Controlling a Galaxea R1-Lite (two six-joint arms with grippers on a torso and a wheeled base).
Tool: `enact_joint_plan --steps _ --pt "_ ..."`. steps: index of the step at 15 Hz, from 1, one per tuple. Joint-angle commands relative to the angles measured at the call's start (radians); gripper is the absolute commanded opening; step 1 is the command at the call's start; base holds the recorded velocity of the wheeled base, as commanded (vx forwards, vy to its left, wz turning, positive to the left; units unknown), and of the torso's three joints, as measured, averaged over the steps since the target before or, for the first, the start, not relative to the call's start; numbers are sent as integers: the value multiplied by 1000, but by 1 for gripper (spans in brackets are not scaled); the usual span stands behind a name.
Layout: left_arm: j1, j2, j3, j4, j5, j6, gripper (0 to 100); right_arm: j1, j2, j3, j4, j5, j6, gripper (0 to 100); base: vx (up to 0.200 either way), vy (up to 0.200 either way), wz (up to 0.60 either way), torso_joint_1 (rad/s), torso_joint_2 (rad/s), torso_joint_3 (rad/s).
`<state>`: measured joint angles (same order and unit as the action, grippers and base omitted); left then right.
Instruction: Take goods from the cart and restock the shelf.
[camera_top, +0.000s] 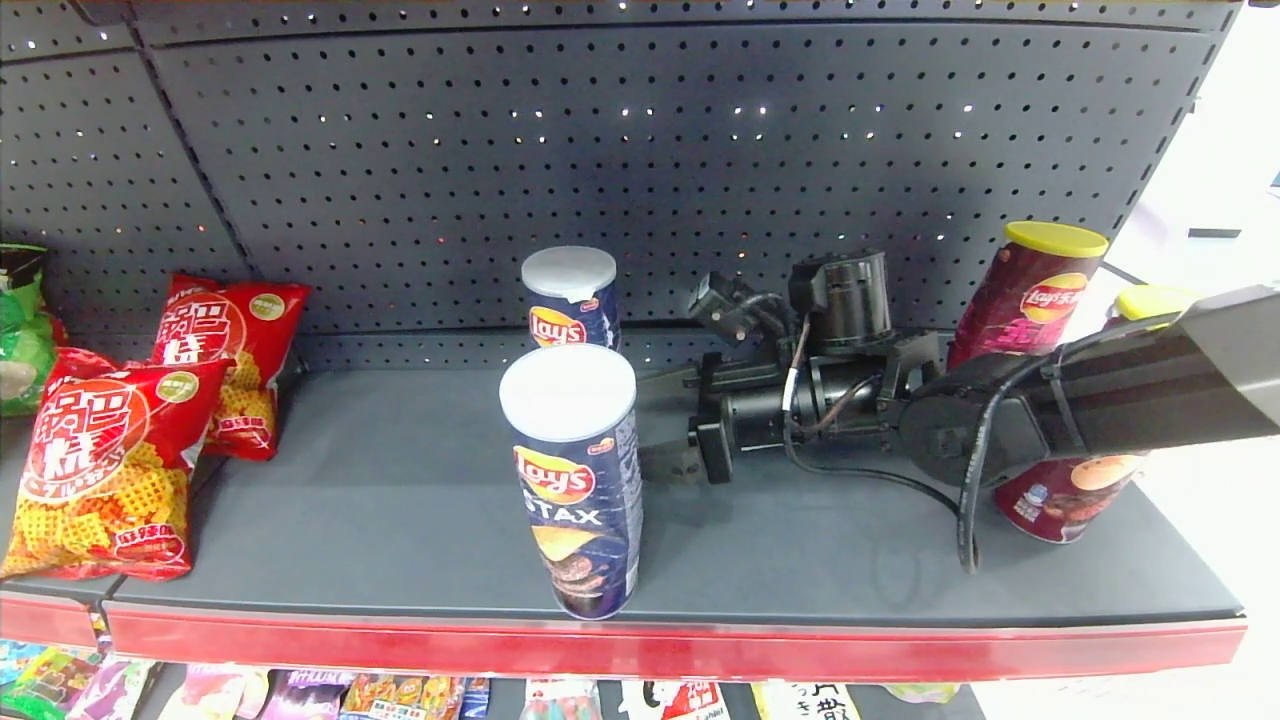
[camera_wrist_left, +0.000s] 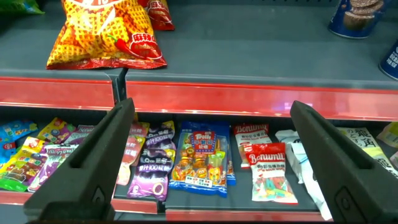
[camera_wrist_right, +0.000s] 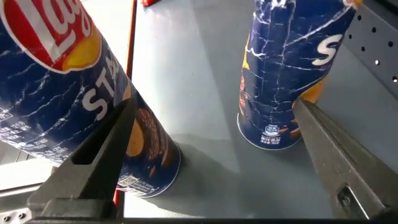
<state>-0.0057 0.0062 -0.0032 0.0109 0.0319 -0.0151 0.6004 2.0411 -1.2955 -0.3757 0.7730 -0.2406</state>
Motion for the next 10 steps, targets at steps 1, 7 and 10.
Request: enact_joint_plan --steps 1,7,10 --pt "0 1 0 0 0 0 100 -2 4 -2 -2 0 0 100 0 0 0 0 0 0" --pt "0 1 0 0 0 0 100 -90 -12 30 -3 2 -19 100 0 0 0 0 0 0" --pt "0 1 0 0 0 0 100 -134 -33 64 -5 8 -40 100 0 0 0 0 0 0"
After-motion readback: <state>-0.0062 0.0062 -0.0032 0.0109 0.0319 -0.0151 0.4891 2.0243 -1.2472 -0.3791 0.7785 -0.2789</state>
